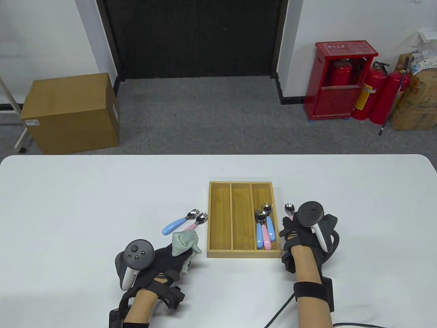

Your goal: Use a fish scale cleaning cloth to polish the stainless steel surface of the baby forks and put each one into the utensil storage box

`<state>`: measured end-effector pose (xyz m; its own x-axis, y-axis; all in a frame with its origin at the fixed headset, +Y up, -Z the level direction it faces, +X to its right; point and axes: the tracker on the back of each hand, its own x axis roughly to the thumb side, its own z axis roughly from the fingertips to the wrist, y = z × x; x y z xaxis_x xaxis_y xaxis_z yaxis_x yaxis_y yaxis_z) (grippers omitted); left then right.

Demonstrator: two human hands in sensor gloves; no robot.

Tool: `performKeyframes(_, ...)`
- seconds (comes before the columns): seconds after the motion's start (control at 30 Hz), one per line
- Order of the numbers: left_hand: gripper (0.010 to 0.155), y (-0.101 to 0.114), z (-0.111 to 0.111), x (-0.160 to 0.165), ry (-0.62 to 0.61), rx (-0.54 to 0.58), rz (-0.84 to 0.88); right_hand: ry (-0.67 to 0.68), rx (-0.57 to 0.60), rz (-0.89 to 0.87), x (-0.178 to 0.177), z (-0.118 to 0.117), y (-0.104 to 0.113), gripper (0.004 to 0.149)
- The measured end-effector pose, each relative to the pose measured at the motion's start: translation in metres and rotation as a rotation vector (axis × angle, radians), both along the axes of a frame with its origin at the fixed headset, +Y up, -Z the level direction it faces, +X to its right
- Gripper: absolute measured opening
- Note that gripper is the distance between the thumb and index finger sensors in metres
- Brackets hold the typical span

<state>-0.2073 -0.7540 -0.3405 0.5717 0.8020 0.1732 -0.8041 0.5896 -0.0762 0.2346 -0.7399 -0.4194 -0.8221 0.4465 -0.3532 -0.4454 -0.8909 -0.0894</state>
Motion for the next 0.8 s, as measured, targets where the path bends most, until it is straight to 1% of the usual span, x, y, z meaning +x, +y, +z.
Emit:
performKeyframes(0.13,0.05,-0.001,-0.001,0.0,0.0,0.001,0.007,-0.025,-0.079,0.001,0.011,-0.005,-0.016,0.056)
performKeyframes(0.27,0.05,-0.002,-0.001,0.001,0.0,-0.006,0.004,-0.001,-0.124,0.013,0.006,-0.015,-0.032,0.059)
performKeyframes(0.33,0.05,-0.002,0.0,0.001,-0.003,-0.012,0.003,0.021,-0.155,0.037,0.002,-0.018,-0.039,0.057)
performKeyframes(0.43,0.05,-0.003,0.0,0.001,-0.004,-0.019,0.001,0.032,-0.15,0.057,-0.001,-0.018,-0.043,0.055)
performKeyframes(0.5,0.05,-0.002,0.0,0.001,-0.005,-0.02,0.003,0.041,-0.154,0.088,0.0,-0.013,-0.041,0.053)
performKeyframes(0.53,0.05,-0.002,0.0,0.001,-0.005,-0.021,0.004,0.04,-0.141,0.08,0.001,-0.011,-0.04,0.051)
performKeyframes(0.6,0.05,-0.003,0.0,0.002,-0.007,-0.024,0.005,0.025,-0.076,0.027,0.002,-0.004,-0.035,0.049)
performKeyframes(0.67,0.05,-0.003,-0.001,0.003,-0.012,-0.029,0.008,0.016,0.039,-0.075,0.0,0.005,-0.024,0.048)
performKeyframes(0.7,0.05,-0.003,-0.001,0.003,-0.015,-0.032,0.009,0.021,0.078,-0.108,-0.002,0.008,-0.02,0.048)
performKeyframes(0.73,0.05,-0.003,-0.001,0.004,-0.019,-0.034,0.011,0.043,0.135,-0.168,-0.006,0.011,-0.013,0.048)
performKeyframes(0.8,0.051,-0.003,-0.001,0.005,-0.026,-0.037,0.015,0.11,0.212,-0.292,-0.018,0.018,-0.002,0.047)
